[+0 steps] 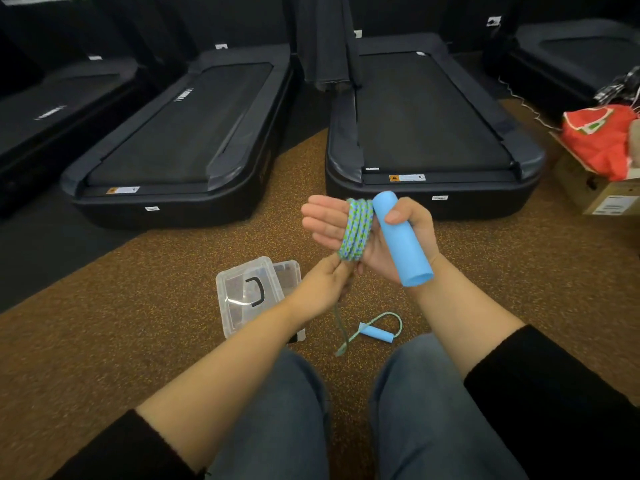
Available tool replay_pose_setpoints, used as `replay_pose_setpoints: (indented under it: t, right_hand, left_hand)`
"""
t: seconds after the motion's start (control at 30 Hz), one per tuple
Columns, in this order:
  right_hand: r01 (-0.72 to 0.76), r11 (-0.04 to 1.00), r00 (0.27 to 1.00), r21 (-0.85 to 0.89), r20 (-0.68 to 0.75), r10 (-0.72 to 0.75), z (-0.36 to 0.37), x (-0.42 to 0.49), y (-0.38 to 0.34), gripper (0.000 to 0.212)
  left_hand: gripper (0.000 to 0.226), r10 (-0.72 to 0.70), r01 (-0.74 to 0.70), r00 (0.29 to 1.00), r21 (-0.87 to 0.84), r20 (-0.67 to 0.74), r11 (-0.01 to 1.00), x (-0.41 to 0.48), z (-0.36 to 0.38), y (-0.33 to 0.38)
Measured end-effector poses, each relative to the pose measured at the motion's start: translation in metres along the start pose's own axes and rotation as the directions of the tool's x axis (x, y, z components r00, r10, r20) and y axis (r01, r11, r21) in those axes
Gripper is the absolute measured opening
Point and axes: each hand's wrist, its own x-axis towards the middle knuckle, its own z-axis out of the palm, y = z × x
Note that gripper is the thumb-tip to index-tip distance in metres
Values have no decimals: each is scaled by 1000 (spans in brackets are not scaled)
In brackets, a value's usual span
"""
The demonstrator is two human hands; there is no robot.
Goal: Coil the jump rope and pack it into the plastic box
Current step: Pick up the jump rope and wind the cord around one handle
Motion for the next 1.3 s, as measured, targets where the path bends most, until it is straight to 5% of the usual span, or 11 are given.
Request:
replay_pose_setpoints:
  t: [0.07,0.3,0.77,1.03,1.17,1.3]
  right_hand:
    - [16,997,995,-70,95,-9,-8,13,9,89]
    - [-5,995,999,-103,37,9,-27,16,-7,91]
    - [-50,998,998,-39,-26,49,-30,17,13,96]
    - [-178,978,984,-110,-52,173,-26,10,24,55]
    - [-191,970,981,-151,-57,184,-24,9,24,58]
    - [-283,926,955,-248,-165,248,-27,8,33,64]
  left_hand:
    - [33,19,-18,1000,61,-6,998,0,-2,2]
    - [27,93,-116,993,565,69,817,-11,-16,15]
    - [29,183,-145,981,874,66,464,-28,-37,37]
    - [28,234,-179,970,847,67,501,-17,-54,46]
    - [27,270,-207,960,849,79,487,-14,-59,46]
    - [19,289,-239,954,778,77,581,-11,-64,48]
